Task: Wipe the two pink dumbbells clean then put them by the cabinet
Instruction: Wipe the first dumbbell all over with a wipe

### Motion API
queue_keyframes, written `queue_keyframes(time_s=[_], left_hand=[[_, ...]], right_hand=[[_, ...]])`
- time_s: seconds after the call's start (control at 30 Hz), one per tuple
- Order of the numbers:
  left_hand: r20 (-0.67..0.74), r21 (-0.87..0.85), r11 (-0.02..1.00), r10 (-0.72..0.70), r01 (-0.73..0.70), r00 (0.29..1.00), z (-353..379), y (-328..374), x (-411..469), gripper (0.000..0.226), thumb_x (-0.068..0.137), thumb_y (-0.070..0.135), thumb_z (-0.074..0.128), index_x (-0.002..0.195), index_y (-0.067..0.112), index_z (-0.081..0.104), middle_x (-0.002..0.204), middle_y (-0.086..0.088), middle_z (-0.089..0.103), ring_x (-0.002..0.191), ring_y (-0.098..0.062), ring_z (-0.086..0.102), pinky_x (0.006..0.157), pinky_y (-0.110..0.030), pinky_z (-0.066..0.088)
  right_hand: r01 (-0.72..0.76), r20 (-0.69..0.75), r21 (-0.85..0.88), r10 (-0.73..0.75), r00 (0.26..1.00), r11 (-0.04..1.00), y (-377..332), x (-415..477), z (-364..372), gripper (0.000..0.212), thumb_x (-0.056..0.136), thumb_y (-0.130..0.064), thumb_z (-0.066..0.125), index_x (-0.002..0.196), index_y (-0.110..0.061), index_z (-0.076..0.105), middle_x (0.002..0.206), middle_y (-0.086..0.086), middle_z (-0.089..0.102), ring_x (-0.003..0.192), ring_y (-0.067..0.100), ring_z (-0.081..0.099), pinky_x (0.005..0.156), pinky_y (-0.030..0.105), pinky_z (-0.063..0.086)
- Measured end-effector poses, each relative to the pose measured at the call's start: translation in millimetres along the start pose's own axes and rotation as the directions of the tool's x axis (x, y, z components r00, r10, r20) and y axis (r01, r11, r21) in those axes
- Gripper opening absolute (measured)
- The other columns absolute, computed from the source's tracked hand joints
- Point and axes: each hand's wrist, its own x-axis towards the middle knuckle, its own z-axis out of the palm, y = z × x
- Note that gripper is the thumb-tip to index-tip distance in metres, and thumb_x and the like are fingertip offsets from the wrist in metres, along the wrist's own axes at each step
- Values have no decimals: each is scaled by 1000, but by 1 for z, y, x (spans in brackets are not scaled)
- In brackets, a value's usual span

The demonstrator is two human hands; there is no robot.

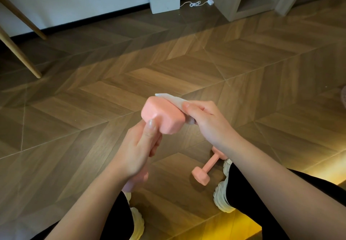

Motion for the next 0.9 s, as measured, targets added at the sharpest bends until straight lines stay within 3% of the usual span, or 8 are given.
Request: queue_keyframes(time_s=[0.13,0.23,0.3,0.37,0.47,0.57,0.73,0.9], left_hand=[[106,128,992,-14,1,994,-4,-2,-1,69,75,92,29,65,26,48,55,11,53,49,-5,45,51,-17,37],[140,348,937,-83,29,987,-7,-2,0,63,71,91,29,75,31,50,61,15,58,53,-1,52,55,-22,39],[186,580,814,-83,-41,979,-10,-2,1,65,70,91,23,90,36,51,70,16,58,64,1,55,58,-24,36],[244,748,646,-60,-149,968,-15,-4,1,74,67,97,16,103,38,45,79,20,55,66,-2,50,55,-21,31],[297,826,504,-11,-251,955,-19,-11,0,65,63,97,17,95,42,31,84,19,51,68,-8,44,51,-17,21],[316,834,480,-11,-272,949,-22,-17,-1,69,65,94,28,100,36,39,98,16,60,85,-14,59,56,-27,29],[290,882,376,44,-285,956,-28,-15,1,69,68,87,37,108,32,48,101,11,50,104,-18,54,85,-38,35],[138,826,498,276,-265,951,-27,-10,-1,64,64,70,71,101,19,63,101,4,57,98,-20,54,88,-35,34]], right_hand=[[-44,142,62,34,989,997,1,-1,2,42,105,-6,36,115,-24,73,116,-15,73,115,1,63,103,22,43],[-42,196,-8,43,980,999,-4,-2,0,42,105,-13,37,108,-34,74,76,-28,68,81,-9,61,81,10,40],[-116,245,-84,133,960,990,-3,-1,-3,42,106,-27,42,90,-45,75,59,-20,50,67,-3,49,72,17,37],[-228,308,-152,266,913,962,2,-1,-3,29,101,-43,50,88,-47,76,60,-16,53,69,-1,56,77,19,43],[-428,319,-178,463,827,886,16,-2,1,25,91,-40,68,108,-23,72,107,3,74,104,16,70,97,44,54],[-554,384,-61,532,755,830,25,-6,7,36,88,-31,73,120,-19,62,117,7,72,105,20,71,89,42,59],[-617,262,144,571,778,774,34,-8,22,29,84,-20,77,111,-15,67,103,7,77,92,22,73,76,41,62],[-700,217,309,669,711,644,32,-12,31,28,87,-23,72,112,-14,64,101,13,68,74,20,67,79,45,60]])
